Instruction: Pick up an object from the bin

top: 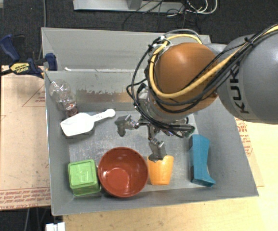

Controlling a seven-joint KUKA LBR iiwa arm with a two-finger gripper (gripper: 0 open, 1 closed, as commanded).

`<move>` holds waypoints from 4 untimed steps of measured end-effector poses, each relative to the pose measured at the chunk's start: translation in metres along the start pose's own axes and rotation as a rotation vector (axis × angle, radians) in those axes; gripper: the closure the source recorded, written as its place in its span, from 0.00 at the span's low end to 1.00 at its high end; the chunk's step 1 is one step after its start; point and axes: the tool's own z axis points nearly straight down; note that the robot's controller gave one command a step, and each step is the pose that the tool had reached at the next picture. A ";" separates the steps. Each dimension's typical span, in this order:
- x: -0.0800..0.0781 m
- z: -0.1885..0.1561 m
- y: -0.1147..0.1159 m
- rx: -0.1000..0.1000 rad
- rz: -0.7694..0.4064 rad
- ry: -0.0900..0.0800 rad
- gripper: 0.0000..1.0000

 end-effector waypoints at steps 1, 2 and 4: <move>0.002 -0.130 -0.025 0.008 -0.143 -0.010 0.00; -0.030 -0.040 0.020 0.001 -0.118 -0.009 0.00; -0.067 -0.097 -0.052 0.010 -0.202 -0.025 0.00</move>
Offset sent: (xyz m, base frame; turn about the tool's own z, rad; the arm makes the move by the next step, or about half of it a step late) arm 0.0055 -0.0211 0.1265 -0.1473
